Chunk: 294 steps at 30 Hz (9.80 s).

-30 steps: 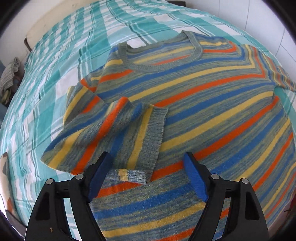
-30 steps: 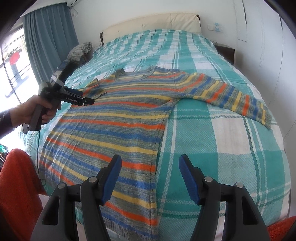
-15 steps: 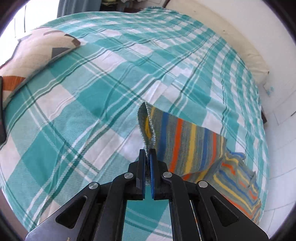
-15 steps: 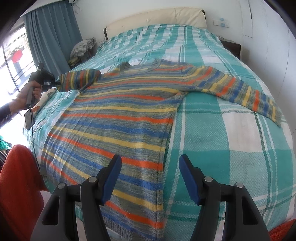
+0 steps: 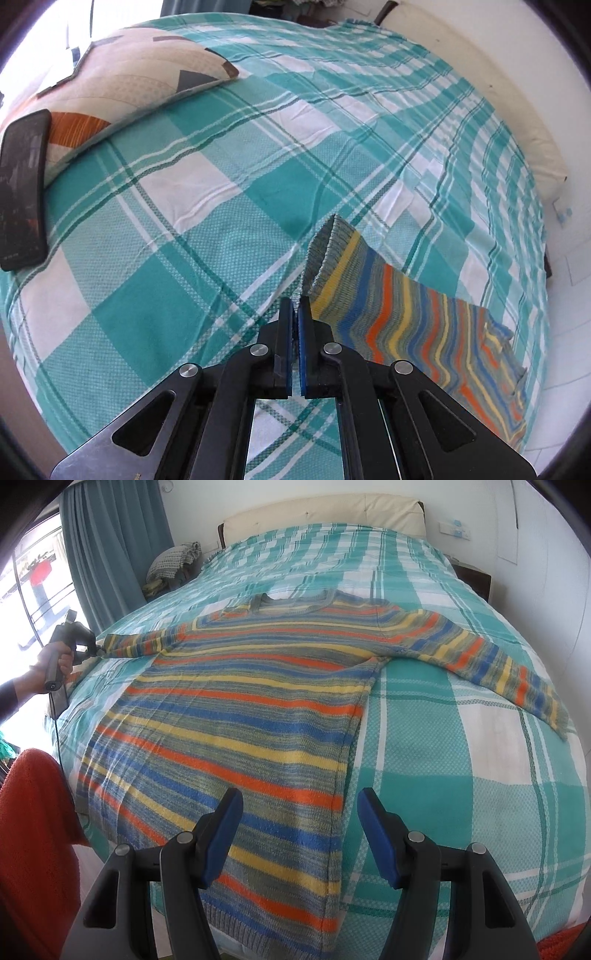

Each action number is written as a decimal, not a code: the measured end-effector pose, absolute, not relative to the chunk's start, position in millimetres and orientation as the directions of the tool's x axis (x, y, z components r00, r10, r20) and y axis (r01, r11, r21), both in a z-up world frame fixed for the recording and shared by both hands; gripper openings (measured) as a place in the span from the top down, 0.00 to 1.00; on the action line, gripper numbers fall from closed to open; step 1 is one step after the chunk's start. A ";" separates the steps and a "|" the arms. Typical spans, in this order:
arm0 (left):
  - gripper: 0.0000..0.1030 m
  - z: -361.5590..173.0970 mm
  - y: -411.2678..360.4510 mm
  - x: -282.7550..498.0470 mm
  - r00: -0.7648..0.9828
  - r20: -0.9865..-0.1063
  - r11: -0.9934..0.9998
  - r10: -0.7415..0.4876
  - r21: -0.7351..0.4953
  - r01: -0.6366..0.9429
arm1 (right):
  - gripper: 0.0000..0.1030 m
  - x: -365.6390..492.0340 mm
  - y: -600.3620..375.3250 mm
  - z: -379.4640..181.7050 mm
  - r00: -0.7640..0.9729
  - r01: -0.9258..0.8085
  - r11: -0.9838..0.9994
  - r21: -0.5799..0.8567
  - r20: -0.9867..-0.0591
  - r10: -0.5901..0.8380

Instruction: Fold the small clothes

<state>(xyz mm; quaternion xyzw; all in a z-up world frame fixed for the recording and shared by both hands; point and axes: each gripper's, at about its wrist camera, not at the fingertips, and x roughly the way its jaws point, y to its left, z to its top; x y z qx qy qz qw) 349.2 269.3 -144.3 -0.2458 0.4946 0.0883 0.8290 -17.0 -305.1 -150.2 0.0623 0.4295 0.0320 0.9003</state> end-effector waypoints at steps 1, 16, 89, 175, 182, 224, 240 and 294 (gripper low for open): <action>1.00 -153.4 269.2 350.7 0.476 -0.874 0.866 -0.097 -0.310 -0.392 | 0.38 -16.4 -305.0 -151.1 0.626 -0.004 0.990 0.141 -0.771 0.113; 0.98 -189.2 252.1 353.7 0.392 -0.919 0.925 0.054 -0.102 -0.367 | 0.38 -12.0 -302.5 -160.9 0.594 0.001 0.988 0.153 -0.795 0.123; 0.00 -201.1 130.5 191.0 0.477 -0.873 0.995 -0.098 -0.098 0.025 | 0.32 -28.7 -410.1 -172.4 0.577 0.424 0.885 0.195 -0.811 -0.098; 0.01 -183.9 161.1 189.3 0.524 -0.823 0.952 -0.219 -0.298 -0.070 | 0.35 268.8 -362.6 -49.4 0.589 0.030 0.864 0.502 -0.708 0.391; 0.01 -188.1 152.7 191.0 0.516 -0.837 0.967 -0.184 -0.248 -0.057 | 0.51 254.5 -403.2 -146.2 0.368 0.217 0.891 0.398 -0.879 0.303; 0.01 -197.2 135.3 183.6 0.501 -0.862 0.997 -0.071 -0.074 0.015 | 0.97 103.0 -393.8 -183.6 0.410 0.202 0.942 0.268 -0.897 0.167; 0.01 -197.8 134.5 184.8 0.500 -0.864 0.997 -0.066 -0.070 0.010 | 1.00 73.7 -382.5 -185.0 0.276 0.191 0.954 0.232 -0.945 0.175; 0.01 -154.3 172.0 208.9 0.569 -0.777 0.938 -0.269 -0.346 -0.030 | 0.34 -9.2 -283.0 -134.0 0.687 0.026 0.997 0.070 -0.726 0.033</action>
